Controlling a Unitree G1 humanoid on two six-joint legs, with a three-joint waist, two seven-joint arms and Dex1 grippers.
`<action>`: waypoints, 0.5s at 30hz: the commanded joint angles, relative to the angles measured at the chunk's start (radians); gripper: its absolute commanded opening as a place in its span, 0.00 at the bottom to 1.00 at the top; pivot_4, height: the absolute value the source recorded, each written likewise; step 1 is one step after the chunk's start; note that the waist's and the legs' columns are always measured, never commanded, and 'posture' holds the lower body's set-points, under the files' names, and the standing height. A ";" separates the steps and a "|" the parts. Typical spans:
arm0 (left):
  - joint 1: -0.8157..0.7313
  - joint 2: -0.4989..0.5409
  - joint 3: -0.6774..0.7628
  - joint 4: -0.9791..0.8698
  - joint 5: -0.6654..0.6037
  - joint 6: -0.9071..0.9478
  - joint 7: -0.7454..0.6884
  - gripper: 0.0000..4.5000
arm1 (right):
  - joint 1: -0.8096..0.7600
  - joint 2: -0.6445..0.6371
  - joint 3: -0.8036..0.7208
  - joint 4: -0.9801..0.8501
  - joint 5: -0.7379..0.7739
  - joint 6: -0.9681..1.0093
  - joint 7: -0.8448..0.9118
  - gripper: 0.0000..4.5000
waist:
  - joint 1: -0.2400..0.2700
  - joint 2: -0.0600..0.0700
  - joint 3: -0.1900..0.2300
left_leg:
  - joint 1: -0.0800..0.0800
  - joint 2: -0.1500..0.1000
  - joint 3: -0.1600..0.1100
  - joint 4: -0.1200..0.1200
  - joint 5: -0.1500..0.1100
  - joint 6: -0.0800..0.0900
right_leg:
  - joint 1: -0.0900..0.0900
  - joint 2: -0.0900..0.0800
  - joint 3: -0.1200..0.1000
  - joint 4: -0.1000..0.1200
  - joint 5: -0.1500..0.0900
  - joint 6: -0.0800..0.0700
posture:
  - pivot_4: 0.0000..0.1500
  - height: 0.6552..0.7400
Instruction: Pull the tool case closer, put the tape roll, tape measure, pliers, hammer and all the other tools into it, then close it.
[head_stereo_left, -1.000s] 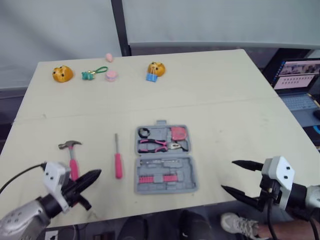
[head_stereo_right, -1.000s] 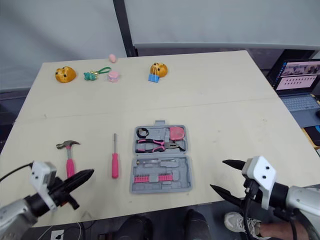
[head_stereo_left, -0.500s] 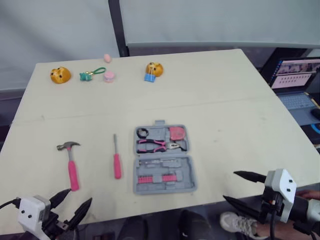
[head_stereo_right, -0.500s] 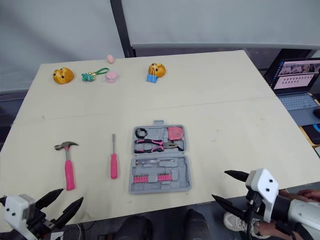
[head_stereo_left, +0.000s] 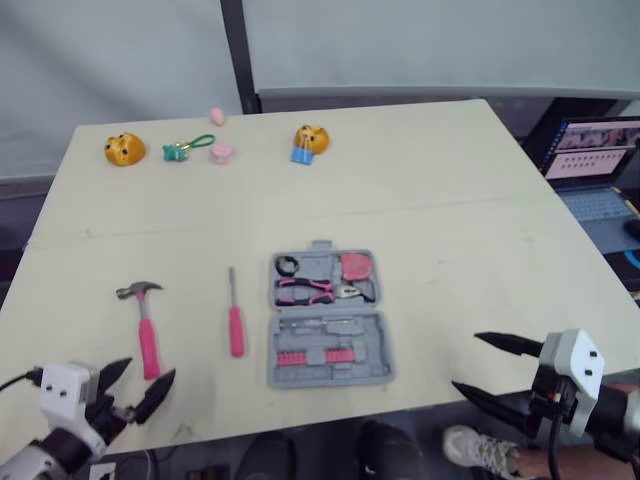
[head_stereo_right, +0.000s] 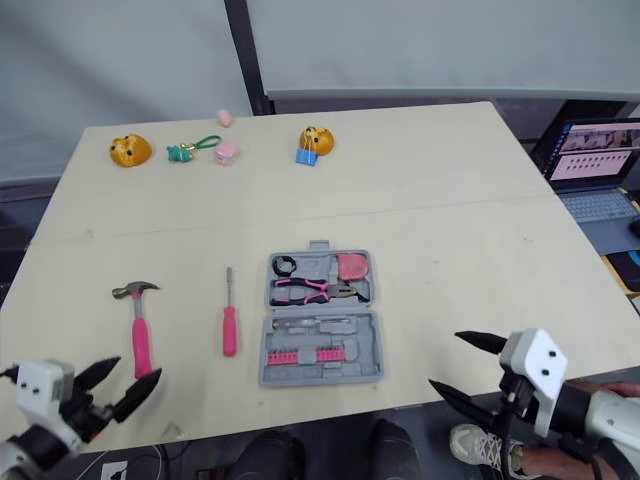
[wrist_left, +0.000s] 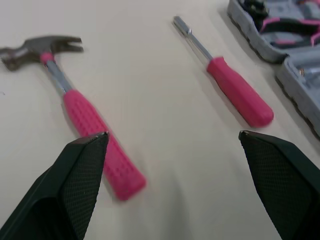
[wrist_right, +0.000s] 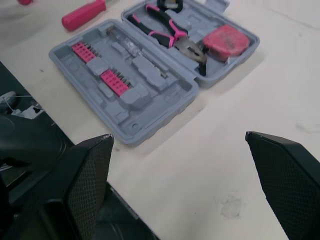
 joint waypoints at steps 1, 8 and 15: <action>0.013 0.003 0.009 -0.034 -0.035 0.022 0.008 0.99 | -0.017 -0.018 -0.021 -0.016 0.024 0.009 0.009 1.00 | -0.004 0.000 0.000 | 0.000 0.000 0.000 0.000 0.000 0.000 | 0.000 0.000 0.000 0.002 0.000 0.000 | 1.00 1.00; 0.040 -0.039 -0.047 -0.086 0.008 -0.013 0.045 0.99 | -0.071 -0.058 -0.022 0.022 0.038 0.028 0.041 1.00 | 0.001 -0.001 0.000 | 0.000 -0.001 0.002 0.000 0.000 0.000 | 0.000 0.000 0.000 0.000 0.000 0.000 | 1.00 1.00; 0.083 -0.079 -0.109 -0.057 0.094 -0.134 0.036 0.99 | -0.067 -0.072 -0.033 0.076 0.015 0.024 0.068 1.00 | 0.002 -0.001 -0.001 | 0.000 0.000 0.001 0.000 0.000 0.000 | 0.000 0.001 -0.001 0.000 0.000 0.000 | 1.00 1.00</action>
